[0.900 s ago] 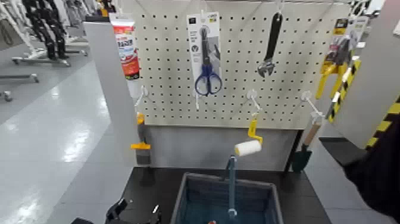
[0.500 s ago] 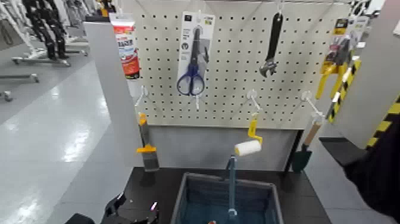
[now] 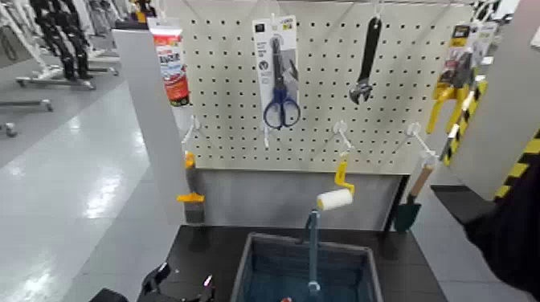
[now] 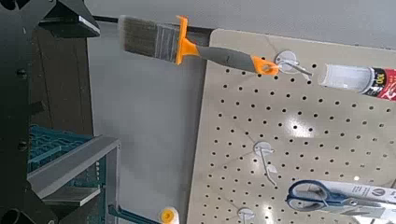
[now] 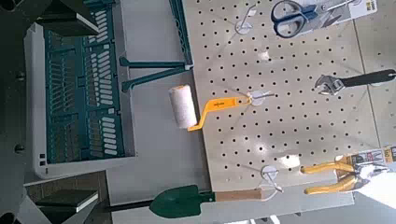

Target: Put the blue scissors into the crate.

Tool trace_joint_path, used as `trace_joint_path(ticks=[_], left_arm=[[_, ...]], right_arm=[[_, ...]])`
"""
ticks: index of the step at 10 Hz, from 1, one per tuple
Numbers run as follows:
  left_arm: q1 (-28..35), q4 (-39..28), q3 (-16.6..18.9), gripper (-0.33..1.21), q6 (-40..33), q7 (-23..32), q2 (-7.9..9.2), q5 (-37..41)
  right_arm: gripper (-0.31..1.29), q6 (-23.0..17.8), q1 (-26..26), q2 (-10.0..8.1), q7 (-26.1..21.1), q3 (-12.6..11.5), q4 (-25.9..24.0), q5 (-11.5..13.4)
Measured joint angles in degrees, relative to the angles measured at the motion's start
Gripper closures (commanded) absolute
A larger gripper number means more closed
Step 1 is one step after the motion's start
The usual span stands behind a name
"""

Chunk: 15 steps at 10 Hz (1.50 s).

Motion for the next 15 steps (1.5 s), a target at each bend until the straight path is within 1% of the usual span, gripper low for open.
trace_joint_path(ticks=[3,4,7,9,11,13,15], left_arm=[[-0.20,-1.42,0.54,0.11,2.20,-0.29,-0.05,-1.04],[-0.91,-2.21,0.92,0.11,3.86,-1.59,-0.03,-1.31],[-6.60,-3.82,3.63,0.11,11.13,-9.87,0.03,-1.57],[-11.23,-3.68,4.46,0.10,14.52,-13.69,0.29,-1.60],[-15.93,-3.08,3.89,0.10,16.78,-16.79,1.77,-1.07],[-20.63,-1.02,3.42,0.10,18.44,-20.42,2.61,1.68],[-25.10,0.98,1.47,0.10,19.30,-22.90,3.45,4.45]], right_arm=[[0.08,-0.24,0.01,0.00,0.10,0.02,0.07,-0.33],[0.08,-0.26,0.05,0.00,0.11,0.02,0.03,-0.36],[0.08,-0.27,0.06,0.06,0.15,0.18,0.03,-0.39],[0.08,-0.24,-0.07,0.13,0.18,0.32,0.16,-0.39],[0.08,-0.24,-0.31,0.17,0.30,0.52,0.35,-0.40],[0.08,-0.24,-0.58,0.17,0.53,0.74,0.58,-0.52],[0.08,-0.24,-0.75,0.19,0.60,0.89,0.69,-0.56]])
